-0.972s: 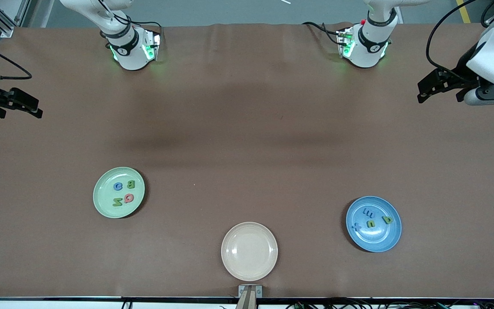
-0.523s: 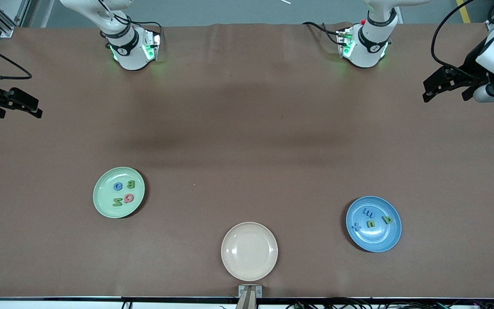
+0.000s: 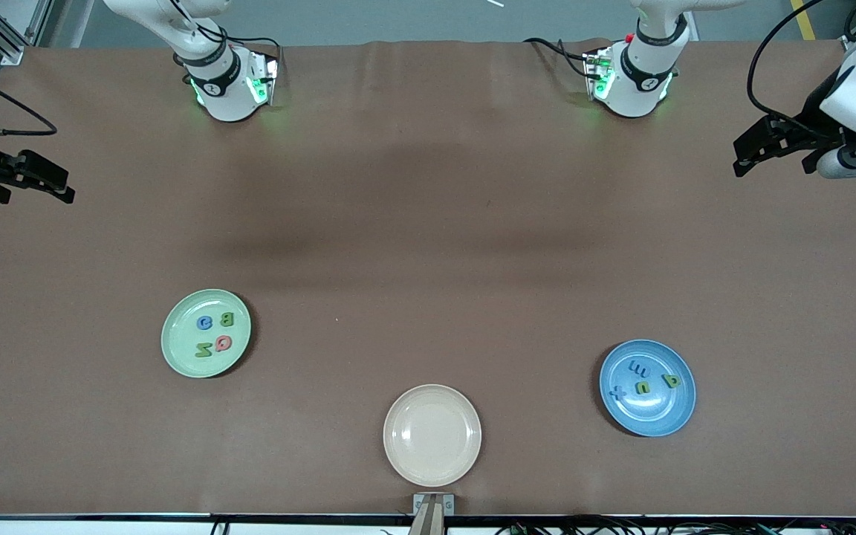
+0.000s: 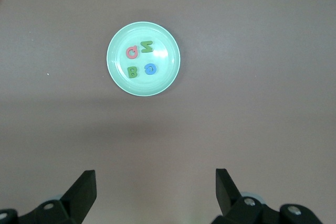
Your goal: Sort upper and lower case letters into plates
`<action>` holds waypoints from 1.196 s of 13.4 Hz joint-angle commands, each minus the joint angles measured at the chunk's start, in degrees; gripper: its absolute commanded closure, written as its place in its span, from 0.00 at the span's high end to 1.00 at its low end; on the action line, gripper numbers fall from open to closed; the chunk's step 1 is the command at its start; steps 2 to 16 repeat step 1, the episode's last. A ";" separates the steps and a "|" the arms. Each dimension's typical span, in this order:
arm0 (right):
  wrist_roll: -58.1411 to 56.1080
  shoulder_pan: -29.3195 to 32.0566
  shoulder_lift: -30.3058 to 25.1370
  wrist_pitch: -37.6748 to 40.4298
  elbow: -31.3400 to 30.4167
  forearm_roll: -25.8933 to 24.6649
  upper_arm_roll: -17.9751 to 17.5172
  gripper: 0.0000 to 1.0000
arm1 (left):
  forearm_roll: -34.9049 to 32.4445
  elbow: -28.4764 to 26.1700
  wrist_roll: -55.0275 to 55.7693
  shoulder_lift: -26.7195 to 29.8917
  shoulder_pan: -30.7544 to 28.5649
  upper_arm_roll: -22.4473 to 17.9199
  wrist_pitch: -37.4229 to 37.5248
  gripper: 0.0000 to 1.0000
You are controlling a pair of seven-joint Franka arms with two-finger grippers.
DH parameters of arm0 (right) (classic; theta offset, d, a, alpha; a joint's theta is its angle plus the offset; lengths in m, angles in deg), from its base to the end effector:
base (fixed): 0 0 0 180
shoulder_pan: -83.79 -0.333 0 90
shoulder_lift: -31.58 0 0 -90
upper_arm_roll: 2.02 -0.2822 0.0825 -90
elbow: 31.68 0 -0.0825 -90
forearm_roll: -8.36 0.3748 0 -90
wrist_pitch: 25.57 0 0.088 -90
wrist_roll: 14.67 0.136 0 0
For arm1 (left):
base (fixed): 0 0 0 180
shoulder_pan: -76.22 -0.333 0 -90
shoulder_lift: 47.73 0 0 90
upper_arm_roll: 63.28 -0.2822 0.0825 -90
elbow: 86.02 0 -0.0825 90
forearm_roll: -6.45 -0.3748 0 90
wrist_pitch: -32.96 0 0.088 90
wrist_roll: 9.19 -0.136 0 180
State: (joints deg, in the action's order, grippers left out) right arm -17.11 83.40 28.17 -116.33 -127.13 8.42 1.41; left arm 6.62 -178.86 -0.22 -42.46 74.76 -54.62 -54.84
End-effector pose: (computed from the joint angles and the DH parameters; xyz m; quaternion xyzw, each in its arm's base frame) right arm 0.5273 -0.0286 0.5507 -0.9999 0.0052 0.0111 0.0028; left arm 0.5115 -0.0682 0.5837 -0.9999 -0.0157 -0.0022 0.0052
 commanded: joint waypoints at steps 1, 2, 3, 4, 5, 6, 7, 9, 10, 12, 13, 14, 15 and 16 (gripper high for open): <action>0.94 1.01 -2.21 -0.65 -2.20 -0.15 -0.70 1.00 | -0.53 1.00 -1.15 -0.35 -0.04 -0.05 1.05 1.00; 0.94 1.01 -2.21 -0.65 -2.20 -0.15 -0.70 1.00 | -0.53 1.00 -1.15 -0.35 -0.04 -0.05 1.05 1.00; 0.94 1.01 -2.21 -0.65 -2.20 -0.15 -0.70 1.00 | -0.53 1.00 -1.15 -0.35 -0.04 -0.05 1.05 1.00; 0.94 1.01 -2.21 -0.65 -2.20 -0.15 -0.70 1.00 | -0.53 1.00 -1.15 -0.35 -0.04 -0.05 1.05 1.00; 0.94 1.01 -2.21 -0.65 -2.20 -0.15 -0.70 1.00 | -0.53 1.00 -1.15 -0.35 -0.04 -0.05 1.05 1.00; 0.94 1.01 -2.21 -0.65 -2.20 -0.15 -0.70 1.00 | -0.53 1.00 -1.15 -0.35 -0.04 -0.05 1.05 1.00; 0.94 1.01 -2.21 -0.65 -2.20 -0.15 -0.70 1.00 | -0.53 1.00 -1.15 -0.35 -0.04 -0.05 1.05 1.00; 0.94 1.01 -2.21 -0.65 -2.20 -0.15 -0.70 1.00 | -0.53 1.00 -1.15 -0.35 -0.04 -0.05 1.05 1.00; 0.94 1.01 -2.21 -0.65 -2.20 -0.15 -0.70 1.00 | -0.53 1.00 -1.15 -0.35 -0.04 -0.05 1.05 1.00; 0.94 1.01 -2.21 -0.65 -2.20 -0.15 -0.70 1.00 | -0.53 1.00 -1.15 -0.35 -0.04 -0.05 1.05 1.00; 0.94 1.01 -2.21 -0.65 -2.20 -0.15 -0.70 1.00 | -0.53 1.00 -1.15 -0.35 -0.04 -0.05 1.05 1.00; 0.94 1.01 -2.21 -0.65 -2.20 -0.15 -0.70 1.00 | -0.53 1.00 -1.15 -0.35 -0.04 -0.05 1.05 1.00; 0.94 1.01 -2.21 -0.65 -2.20 -0.15 -0.70 1.00 | -0.53 1.00 -1.15 -0.35 -0.04 -0.05 1.05 1.00; 0.94 1.01 -2.21 -0.65 -2.20 -0.15 -0.70 1.00 | -0.53 1.00 -1.15 -0.35 -0.04 -0.05 1.05 1.00</action>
